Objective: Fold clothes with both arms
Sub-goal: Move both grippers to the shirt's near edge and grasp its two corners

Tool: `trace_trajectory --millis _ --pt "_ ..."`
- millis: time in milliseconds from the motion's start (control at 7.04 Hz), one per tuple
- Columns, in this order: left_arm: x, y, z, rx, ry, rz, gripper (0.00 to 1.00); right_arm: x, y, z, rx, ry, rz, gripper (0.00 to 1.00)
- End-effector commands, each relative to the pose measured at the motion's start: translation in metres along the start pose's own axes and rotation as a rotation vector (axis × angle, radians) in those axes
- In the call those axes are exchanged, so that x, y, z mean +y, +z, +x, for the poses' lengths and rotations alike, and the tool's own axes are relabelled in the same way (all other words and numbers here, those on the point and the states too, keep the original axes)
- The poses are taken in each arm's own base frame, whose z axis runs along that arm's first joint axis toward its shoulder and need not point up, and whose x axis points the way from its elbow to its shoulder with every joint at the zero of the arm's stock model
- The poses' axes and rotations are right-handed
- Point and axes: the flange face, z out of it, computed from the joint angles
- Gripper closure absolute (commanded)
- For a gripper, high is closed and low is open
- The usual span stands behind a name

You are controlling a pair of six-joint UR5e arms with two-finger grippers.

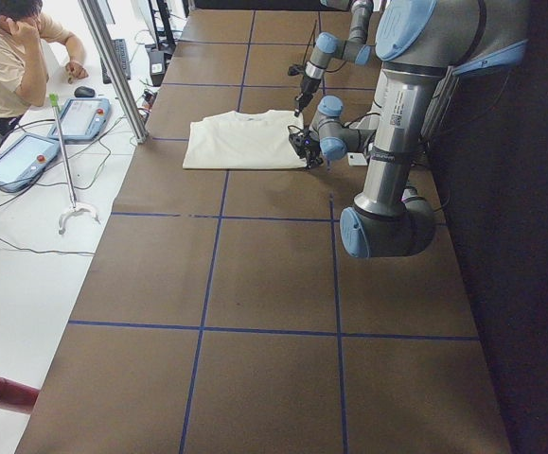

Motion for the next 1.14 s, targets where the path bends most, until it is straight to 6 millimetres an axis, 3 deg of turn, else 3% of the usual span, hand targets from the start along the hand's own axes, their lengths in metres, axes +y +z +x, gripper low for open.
trace_trajectory --millis 0,142,284,426,710,852,994 --pt "0.000 0.002 -0.002 -0.011 0.001 0.004 0.59 0.000 -0.001 -0.001 -0.002 0.000 -0.001 1.00" --pt "0.000 0.001 -0.001 -0.007 0.001 0.002 0.99 0.000 -0.001 -0.001 -0.002 0.000 -0.001 1.00" --pt "0.001 -0.008 0.004 0.010 -0.001 -0.003 1.00 0.000 -0.001 -0.001 -0.002 0.000 -0.001 1.00" --pt "0.001 -0.029 0.012 0.050 -0.002 -0.016 1.00 0.001 -0.008 -0.004 -0.015 0.002 -0.007 1.00" --pt "0.003 -0.098 -0.011 0.088 -0.004 -0.057 1.00 -0.002 -0.031 -0.002 -0.041 0.008 -0.023 1.00" --pt "0.031 -0.110 -0.015 0.074 -0.041 -0.105 1.00 0.004 -0.059 0.010 -0.055 0.016 -0.060 1.00" --pt "0.045 -0.127 -0.013 0.095 -0.065 -0.141 1.00 0.010 -0.092 0.024 -0.071 0.021 -0.102 1.00"
